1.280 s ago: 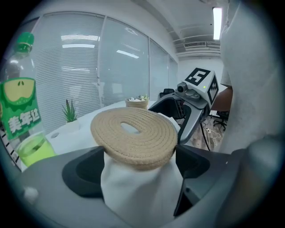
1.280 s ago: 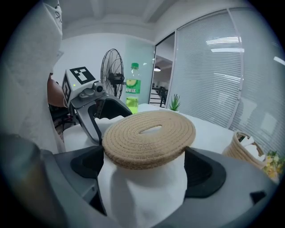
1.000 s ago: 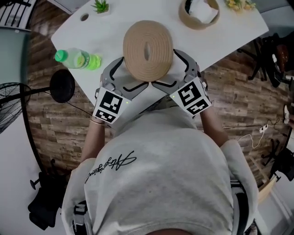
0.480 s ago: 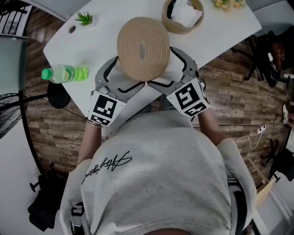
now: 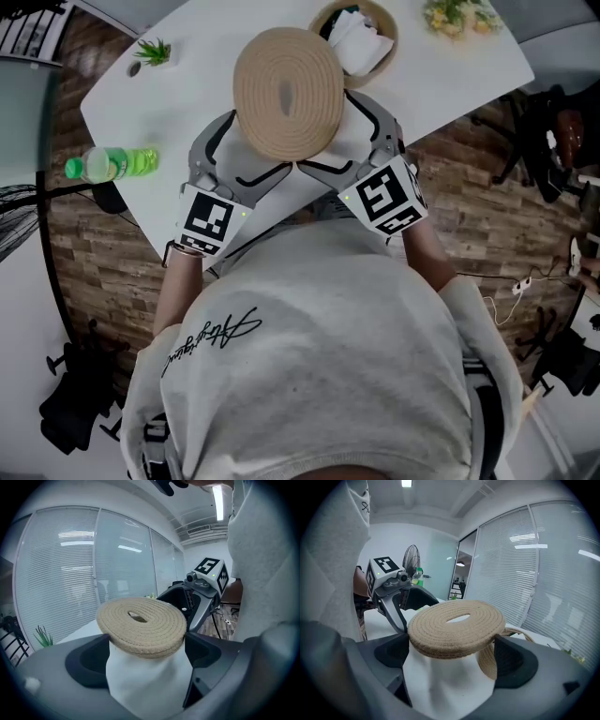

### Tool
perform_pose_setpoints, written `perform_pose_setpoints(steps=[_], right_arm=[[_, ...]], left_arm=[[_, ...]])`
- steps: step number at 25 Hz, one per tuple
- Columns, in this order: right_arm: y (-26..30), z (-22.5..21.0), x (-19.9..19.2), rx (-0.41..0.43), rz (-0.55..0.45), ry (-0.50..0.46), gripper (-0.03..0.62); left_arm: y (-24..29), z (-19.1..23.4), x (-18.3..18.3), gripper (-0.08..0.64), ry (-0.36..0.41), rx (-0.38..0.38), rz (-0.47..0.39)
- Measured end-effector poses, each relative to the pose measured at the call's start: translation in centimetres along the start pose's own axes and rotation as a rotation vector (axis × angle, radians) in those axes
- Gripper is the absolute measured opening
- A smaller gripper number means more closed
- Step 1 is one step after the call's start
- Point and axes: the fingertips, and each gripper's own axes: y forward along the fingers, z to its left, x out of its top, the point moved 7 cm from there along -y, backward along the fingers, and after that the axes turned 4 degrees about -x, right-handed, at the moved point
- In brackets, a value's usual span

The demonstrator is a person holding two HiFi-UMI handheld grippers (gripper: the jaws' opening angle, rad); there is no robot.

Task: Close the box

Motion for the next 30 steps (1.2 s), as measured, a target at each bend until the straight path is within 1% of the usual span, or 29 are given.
perform_pose_setpoints(steps=[6, 10, 15, 20, 25, 30], right_arm=[[-0.1, -2.2, -0.1, -0.015, -0.031, 0.015, 0.569], [0.0, -3.2, -0.2, -0.023, -0.045, 0.043, 0.569], [-0.1, -4.3, -0.7, -0.055, -0.049, 0.068, 0.569], [-0.4, -5.6, -1.0, -0.096, -0.051, 0.094, 0.569], [-0.7, -6.8, -1.2, -0.141, -0.050, 0.124, 0.569], [-0.8, -7.7, -1.2, -0.168, -0.051, 0.153, 0.569]], left_arm=[[1.4, 0.8, 1.6, 0.489, 0.033, 0.011, 0.001], [2.3, 1.5, 2.4, 0.489, 0.055, 0.000, 0.001], [3.7, 2.0, 3.2, 0.489, 0.085, -0.019, -0.001], [5.1, 2.7, 4.1, 0.490, 0.111, -0.054, -0.009], [6.3, 3.4, 5.3, 0.490, 0.158, -0.086, -0.019], [7.3, 4.3, 5.8, 0.489, 0.161, -0.128, -0.041]])
